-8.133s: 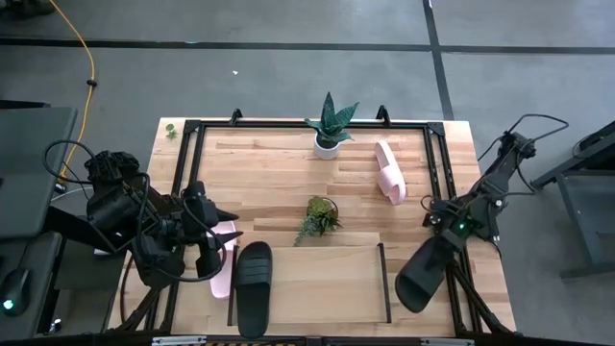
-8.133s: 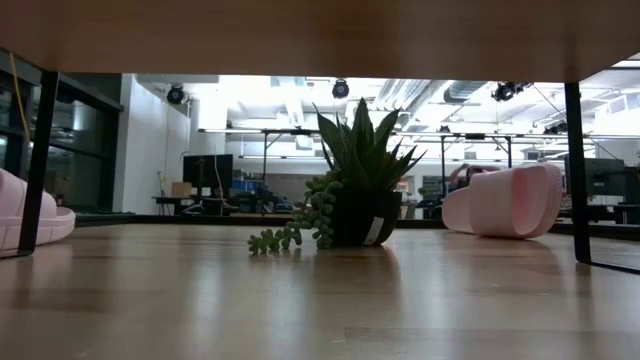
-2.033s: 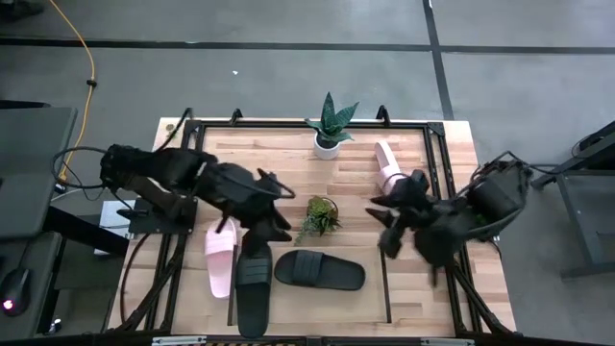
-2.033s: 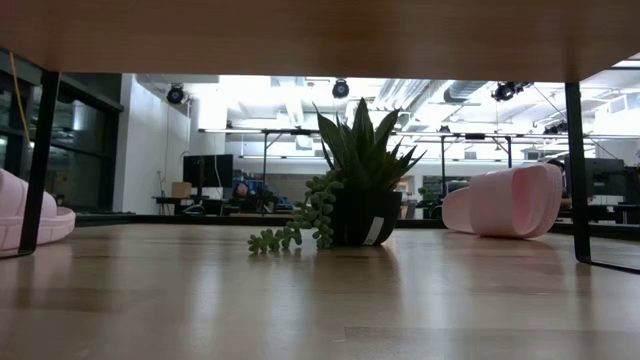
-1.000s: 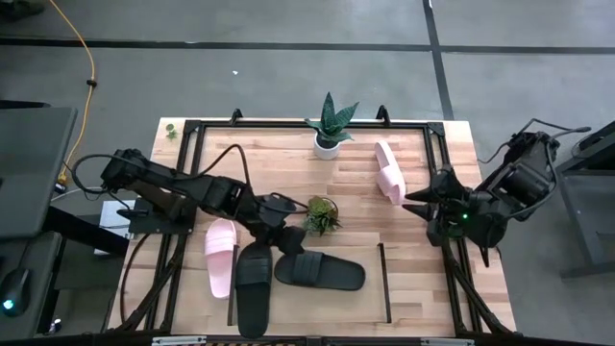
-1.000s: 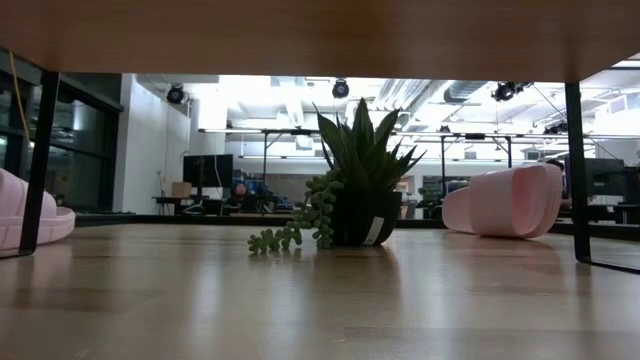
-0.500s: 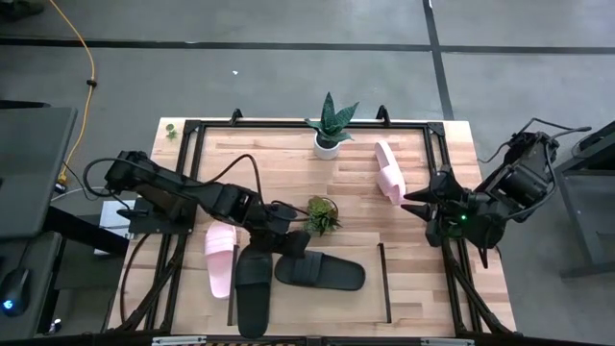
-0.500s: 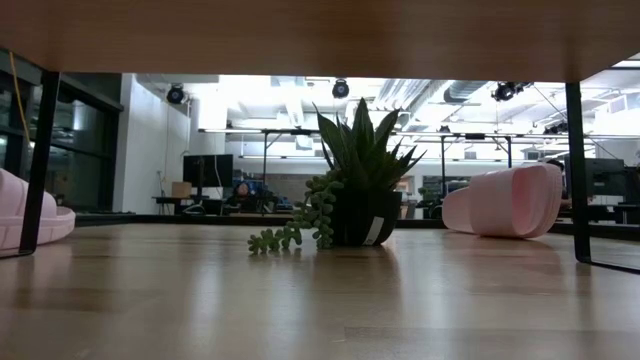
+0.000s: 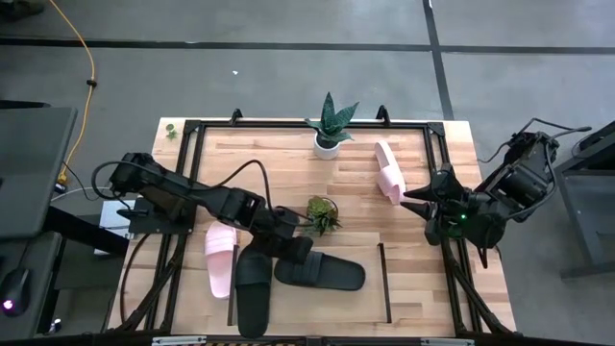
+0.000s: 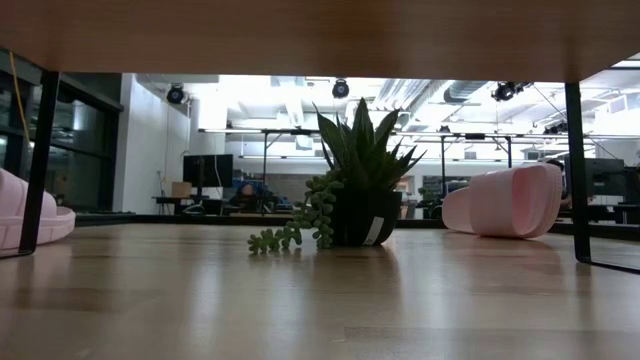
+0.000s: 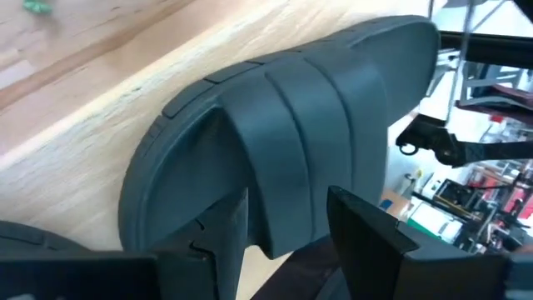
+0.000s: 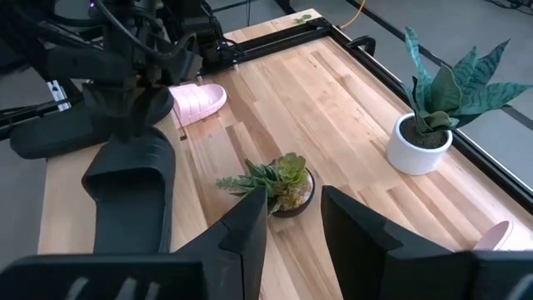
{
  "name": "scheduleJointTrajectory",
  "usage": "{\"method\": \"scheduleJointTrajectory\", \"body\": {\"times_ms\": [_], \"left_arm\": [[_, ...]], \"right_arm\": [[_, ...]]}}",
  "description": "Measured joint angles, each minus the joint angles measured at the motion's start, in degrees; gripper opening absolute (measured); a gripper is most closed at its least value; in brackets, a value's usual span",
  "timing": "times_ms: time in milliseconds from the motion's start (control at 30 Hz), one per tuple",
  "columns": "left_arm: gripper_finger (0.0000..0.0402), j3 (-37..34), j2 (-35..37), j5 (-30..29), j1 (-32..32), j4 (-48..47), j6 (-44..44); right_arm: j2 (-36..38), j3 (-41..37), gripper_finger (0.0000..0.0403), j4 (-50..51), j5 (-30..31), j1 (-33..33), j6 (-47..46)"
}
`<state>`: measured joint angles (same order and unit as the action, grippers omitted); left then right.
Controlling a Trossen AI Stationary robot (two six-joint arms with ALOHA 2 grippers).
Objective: Pick and place slides into the shelf
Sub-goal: Put the black slide on the shelf
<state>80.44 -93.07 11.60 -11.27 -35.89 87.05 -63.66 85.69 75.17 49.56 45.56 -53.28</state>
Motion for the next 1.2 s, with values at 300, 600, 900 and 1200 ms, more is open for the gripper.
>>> {"method": "scheduleJointTrajectory", "body": {"times_ms": [300, 600, 900, 1200], "left_arm": [[0.0154, 0.00, 0.03, -0.67, 0.00, 2.60, -0.05], [0.0154, 0.15, -1.43, -0.31, 0.07, 3.95, -0.19], [0.0154, -0.02, -3.03, 0.60, 0.07, 8.95, 0.00], [0.0154, 0.04, -2.98, 0.66, 0.07, 9.81, -1.27]], "right_arm": [[0.00, 0.00, 0.0107, 0.00, 0.36, 0.00, 0.00], [0.00, 0.00, 0.0107, -0.02, 1.05, 0.00, 0.00], [-0.02, 0.00, 0.0107, 0.00, 1.05, 0.00, 0.00], [-0.02, 0.00, 0.0107, 0.00, 1.05, 0.00, 0.64]]}}
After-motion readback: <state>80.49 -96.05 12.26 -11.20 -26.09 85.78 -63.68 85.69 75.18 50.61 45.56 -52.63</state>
